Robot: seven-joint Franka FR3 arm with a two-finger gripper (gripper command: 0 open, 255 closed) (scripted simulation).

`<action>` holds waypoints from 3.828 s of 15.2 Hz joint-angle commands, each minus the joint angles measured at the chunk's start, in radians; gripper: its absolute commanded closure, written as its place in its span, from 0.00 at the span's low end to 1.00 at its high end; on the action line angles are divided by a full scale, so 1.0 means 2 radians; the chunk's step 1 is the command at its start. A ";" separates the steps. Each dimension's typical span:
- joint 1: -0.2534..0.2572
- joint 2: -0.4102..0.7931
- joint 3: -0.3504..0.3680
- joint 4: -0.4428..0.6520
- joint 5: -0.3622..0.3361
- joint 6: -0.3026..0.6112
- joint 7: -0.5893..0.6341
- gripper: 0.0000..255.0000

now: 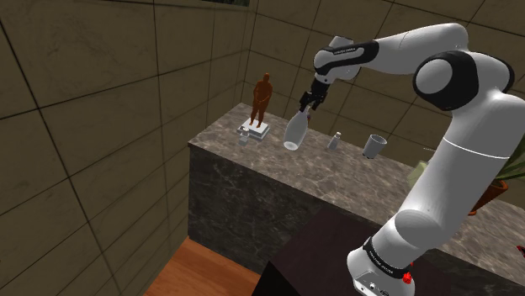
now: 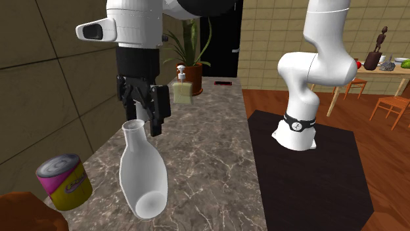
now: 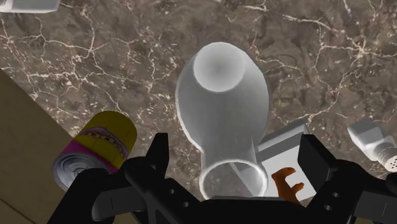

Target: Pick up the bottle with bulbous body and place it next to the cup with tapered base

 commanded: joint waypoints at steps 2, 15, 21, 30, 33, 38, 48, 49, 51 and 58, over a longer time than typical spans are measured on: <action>-0.001 0.012 0.001 -0.008 0.005 0.020 -0.003 0.00; -0.001 0.012 0.001 -0.008 0.005 0.020 -0.003 1.00; -0.001 0.010 0.001 -0.004 0.004 0.014 -0.002 1.00; 0.000 -0.006 -0.001 0.036 -0.004 -0.042 0.005 1.00; 0.000 -0.010 -0.001 0.052 -0.006 -0.061 0.007 1.00; 0.000 -0.013 -0.002 0.081 -0.009 -0.093 0.010 1.00; -0.003 -0.011 -0.004 0.151 -0.009 -0.161 0.013 1.00; -0.003 -0.010 -0.004 0.159 -0.009 -0.168 0.013 1.00; -0.004 -0.008 -0.004 0.175 -0.009 -0.182 0.013 1.00; -0.008 0.003 -0.005 0.233 -0.005 -0.229 0.013 1.00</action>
